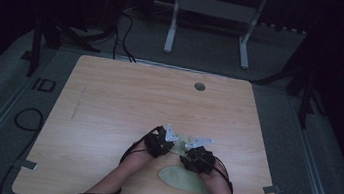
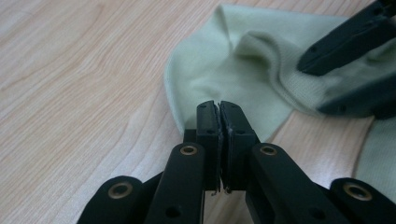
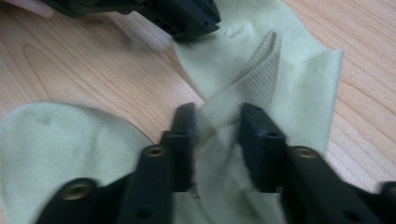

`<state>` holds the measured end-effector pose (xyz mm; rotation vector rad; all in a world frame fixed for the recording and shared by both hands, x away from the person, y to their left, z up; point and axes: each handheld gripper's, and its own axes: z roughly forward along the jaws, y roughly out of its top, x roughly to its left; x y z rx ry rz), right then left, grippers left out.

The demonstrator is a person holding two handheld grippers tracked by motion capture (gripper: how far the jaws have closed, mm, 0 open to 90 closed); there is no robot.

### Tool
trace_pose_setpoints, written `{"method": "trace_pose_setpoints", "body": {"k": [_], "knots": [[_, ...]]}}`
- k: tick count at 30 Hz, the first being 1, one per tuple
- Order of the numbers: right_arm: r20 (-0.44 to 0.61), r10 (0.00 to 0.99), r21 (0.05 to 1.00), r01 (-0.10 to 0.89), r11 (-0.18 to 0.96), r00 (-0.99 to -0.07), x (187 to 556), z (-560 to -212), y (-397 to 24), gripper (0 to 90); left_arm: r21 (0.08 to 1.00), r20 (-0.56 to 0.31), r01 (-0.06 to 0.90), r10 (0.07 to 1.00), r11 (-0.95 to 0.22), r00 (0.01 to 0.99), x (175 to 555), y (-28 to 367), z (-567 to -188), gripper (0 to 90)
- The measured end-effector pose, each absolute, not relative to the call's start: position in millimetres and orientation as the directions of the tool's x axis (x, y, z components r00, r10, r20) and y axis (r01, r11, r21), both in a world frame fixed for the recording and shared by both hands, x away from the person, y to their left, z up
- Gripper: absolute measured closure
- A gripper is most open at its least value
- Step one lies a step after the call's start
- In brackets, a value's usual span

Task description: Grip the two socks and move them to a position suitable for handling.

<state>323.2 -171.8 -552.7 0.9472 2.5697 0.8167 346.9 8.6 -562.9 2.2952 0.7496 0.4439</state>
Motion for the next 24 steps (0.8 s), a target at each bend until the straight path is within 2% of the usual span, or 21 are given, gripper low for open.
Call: {"method": "trace_pose_setpoints", "body": {"k": [2, 5, 14, 24], "knots": [[-0.067, 0.669, 0.596, 0.508, 0.622, -0.741, 324.6, -552.3, -173.2, 79.1, 0.691, 0.109, 0.391, 0.622, -0.608, 0.775, 346.5, 8.7, -563.3, 87.6], [-0.046, 0.684, 0.602, 0.526, 0.601, -0.728, 327.5, -550.5, -176.1, 82.2, 0.694, 0.112, 0.39, 0.625, -0.606, 0.773, 345.6, 8.4, -563.8, 88.2], [-0.026, 0.712, 0.654, 0.527, 0.543, -0.702, 329.2, -525.8, -198.4, 82.5, 0.694, 0.109, 0.394, 0.628, -0.603, 0.77, 345.2, 8.6, -563.9, 88.3], [-0.021, 0.786, 0.673, 0.572, 0.468, -0.618, 339.7, -514.8, -245.4, 82.2, 0.691, 0.107, 0.398, 0.63, -0.604, 0.769, 345.0, 8.4, -563.5, 88.2]]}}
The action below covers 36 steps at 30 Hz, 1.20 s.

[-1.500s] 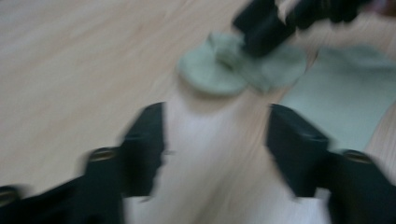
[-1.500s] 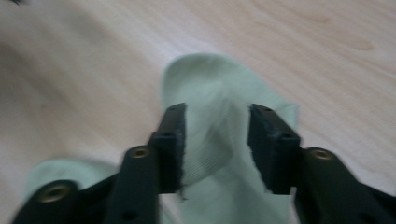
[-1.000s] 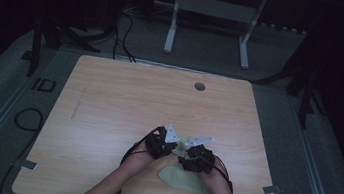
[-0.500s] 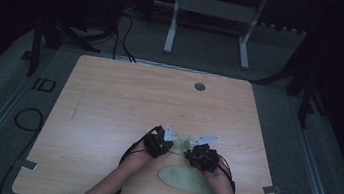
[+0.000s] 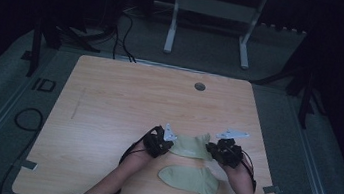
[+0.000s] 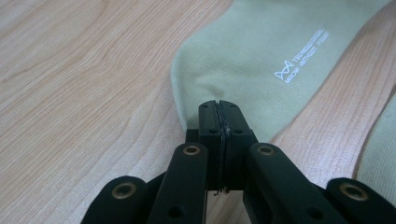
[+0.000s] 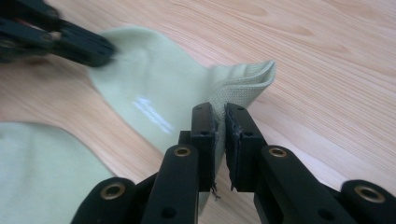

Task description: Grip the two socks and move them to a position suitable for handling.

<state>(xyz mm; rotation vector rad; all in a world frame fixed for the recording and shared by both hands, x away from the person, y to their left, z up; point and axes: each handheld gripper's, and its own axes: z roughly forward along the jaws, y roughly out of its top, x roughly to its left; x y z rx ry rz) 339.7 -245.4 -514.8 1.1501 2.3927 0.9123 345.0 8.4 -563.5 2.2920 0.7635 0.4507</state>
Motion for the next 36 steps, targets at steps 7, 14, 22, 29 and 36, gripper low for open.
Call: {"method": "trace_pose_setpoints", "body": {"k": [7, 14, 22, 29, 36], "knots": [[0.008, 0.83, 0.663, 0.625, 0.413, -0.557, 345.8, -522.1, -271.7, 78.4, 0.69, 0.091, 0.407, 0.629, -0.599, 0.772, 344.9, 9.5, -563.2, 88.1], [-0.007, 0.827, 0.677, 0.606, 0.418, -0.563, 358.0, -518.8, -262.9, 84.9, 0.684, 0.101, 0.399, 0.622, -0.61, 0.777, 345.1, 8.4, -562.7, 88.0], [-0.028, 0.818, 0.639, 0.619, 0.457, -0.575, 384.5, -530.6, -236.0, 87.2, 0.687, 0.099, 0.399, 0.622, -0.607, 0.777, 345.7, 8.7, -562.9, 88.1], [-0.033, 0.827, 0.617, 0.639, 0.459, -0.561, 390.7, -548.2, -235.4, 87.2, 0.688, 0.096, 0.401, 0.624, -0.605, 0.776, 345.6, 8.8, -563.0, 88.1], [-0.027, 0.837, 0.616, 0.65, 0.445, -0.547, 393.3, -547.3, -246.3, 84.9, 0.692, 0.088, 0.406, 0.627, -0.598, 0.774, 345.4, 7.4, -563.3, 88.0]]}}
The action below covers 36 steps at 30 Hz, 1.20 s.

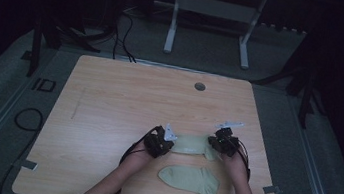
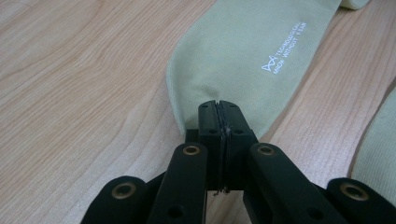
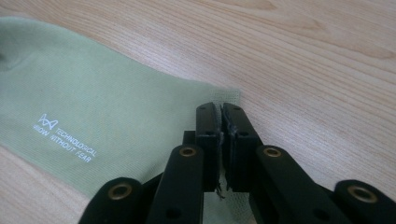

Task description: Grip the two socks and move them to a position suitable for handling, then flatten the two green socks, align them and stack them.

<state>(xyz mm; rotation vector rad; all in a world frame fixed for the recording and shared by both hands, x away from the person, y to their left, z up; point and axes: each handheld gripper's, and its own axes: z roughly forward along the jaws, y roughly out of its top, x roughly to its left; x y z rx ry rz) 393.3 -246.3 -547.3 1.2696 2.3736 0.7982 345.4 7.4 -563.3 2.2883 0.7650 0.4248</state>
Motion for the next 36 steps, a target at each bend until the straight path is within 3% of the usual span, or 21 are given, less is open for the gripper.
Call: {"method": "trace_pose_setpoints", "body": {"k": [7, 12, 16, 22, 36], "knots": [[-0.014, 0.841, 0.617, 0.657, 0.433, -0.541, 396.5, -545.4, -247.2, 75.8, 0.687, 0.077, 0.419, 0.632, -0.594, 0.771, 347.1, 3.9, -561.5, 83.7], [0.031, 0.829, 0.61, 0.668, 0.427, -0.559, 394.5, -538.0, -245.3, 53.3, 0.688, 0.046, 0.439, 0.639, -0.578, 0.768, 344.8, 0.9, -556.2, 54.1], [0.044, 0.821, 0.612, 0.665, 0.428, -0.57, 389.8, -533.0, -243.5, 47.8, 0.703, 0.038, 0.443, 0.652, -0.556, 0.758, 342.2, 2.5, -550.5, 43.5], [0.059, 0.806, 0.626, 0.651, 0.43, -0.589, 377.6, -526.1, -246.8, 38.8, 0.721, 0.009, 0.448, 0.653, -0.529, 0.757, 334.9, 9.4, -538.6, 38.5], [0.107, 0.729, 0.663, 0.595, 0.454, -0.676, 322.5, -517.4, -264.4, 36.8, 0.714, -0.018, 0.443, 0.618, -0.542, 0.786, 293.6, 24.5, -528.6, 36.5]]}}
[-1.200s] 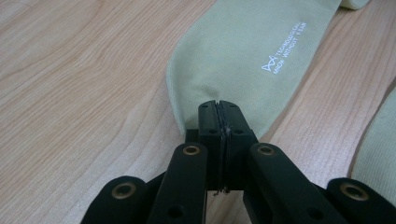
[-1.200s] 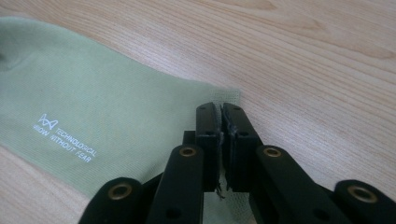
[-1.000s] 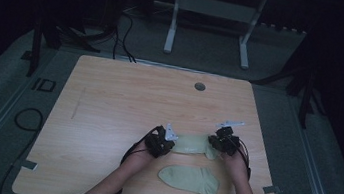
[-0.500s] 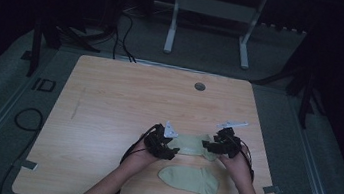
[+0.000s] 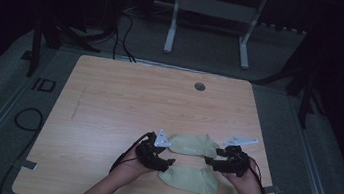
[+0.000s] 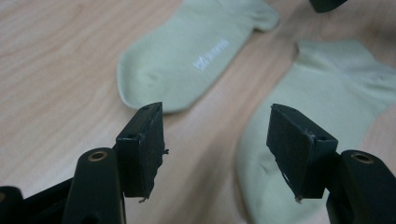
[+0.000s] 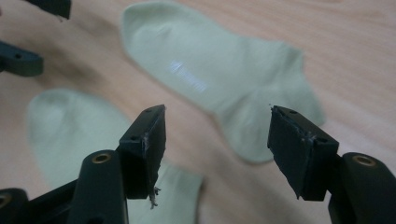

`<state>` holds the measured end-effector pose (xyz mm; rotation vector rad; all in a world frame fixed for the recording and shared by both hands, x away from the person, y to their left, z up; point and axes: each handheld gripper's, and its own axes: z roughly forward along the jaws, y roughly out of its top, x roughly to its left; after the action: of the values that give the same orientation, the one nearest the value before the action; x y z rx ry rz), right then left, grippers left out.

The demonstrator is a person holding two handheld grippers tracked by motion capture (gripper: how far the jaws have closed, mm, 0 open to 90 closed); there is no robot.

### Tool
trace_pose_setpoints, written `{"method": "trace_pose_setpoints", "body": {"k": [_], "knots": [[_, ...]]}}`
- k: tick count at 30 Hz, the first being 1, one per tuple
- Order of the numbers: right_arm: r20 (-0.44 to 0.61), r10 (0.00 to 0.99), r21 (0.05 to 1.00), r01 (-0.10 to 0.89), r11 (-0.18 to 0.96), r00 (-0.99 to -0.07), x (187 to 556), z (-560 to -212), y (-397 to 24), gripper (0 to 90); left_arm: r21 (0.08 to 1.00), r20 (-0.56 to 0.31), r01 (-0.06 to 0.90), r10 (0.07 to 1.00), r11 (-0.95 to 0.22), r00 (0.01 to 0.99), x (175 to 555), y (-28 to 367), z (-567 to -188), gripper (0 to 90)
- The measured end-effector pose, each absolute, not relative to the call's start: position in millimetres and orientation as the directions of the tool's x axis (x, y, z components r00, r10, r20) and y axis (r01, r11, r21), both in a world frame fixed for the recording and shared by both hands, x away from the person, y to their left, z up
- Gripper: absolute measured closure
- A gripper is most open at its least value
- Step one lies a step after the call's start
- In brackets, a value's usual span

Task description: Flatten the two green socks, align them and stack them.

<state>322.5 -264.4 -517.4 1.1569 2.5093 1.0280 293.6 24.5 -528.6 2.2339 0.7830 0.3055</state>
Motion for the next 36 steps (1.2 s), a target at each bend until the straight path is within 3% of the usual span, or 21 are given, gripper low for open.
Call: {"method": "trace_pose_setpoints", "body": {"k": [9, 16, 23, 31, 36], "knots": [[0.118, 0.722, 0.647, 0.604, 0.465, -0.682, 300.0, -525.0, -275.0, 38.9, 0.683, -0.015, 0.465, 0.625, -0.563, 0.78, 272.9, 27.8, -537.1, 41.3], [0.096, 0.703, 0.627, 0.591, 0.507, -0.705, 279.2, -536.7, -268.6, 46.1, 0.67, -0.011, 0.465, 0.618, -0.579, 0.786, 262.9, 27.4, -548.6, 45.3], [0.036, 0.718, 0.594, 0.593, 0.544, -0.695, 271.2, -545.9, -271.9, 57.8, 0.651, 0.006, 0.472, 0.626, -0.595, 0.78, 264.9, 25.7, -554.8, 55.8], [-0.015, 0.708, 0.572, 0.574, 0.585, -0.706, 267.6, -549.9, -267.6, 70.0, 0.632, 0.045, 0.454, 0.614, -0.628, 0.788, 264.9, 19.0, -558.6, 56.0], [-0.015, 0.704, 0.581, 0.566, 0.585, -0.711, 265.1, -550.9, -266.5, 82.2, 0.628, 0.05, 0.428, 0.582, -0.65, 0.812, 260.3, 15.1, -558.2, 71.0]]}}
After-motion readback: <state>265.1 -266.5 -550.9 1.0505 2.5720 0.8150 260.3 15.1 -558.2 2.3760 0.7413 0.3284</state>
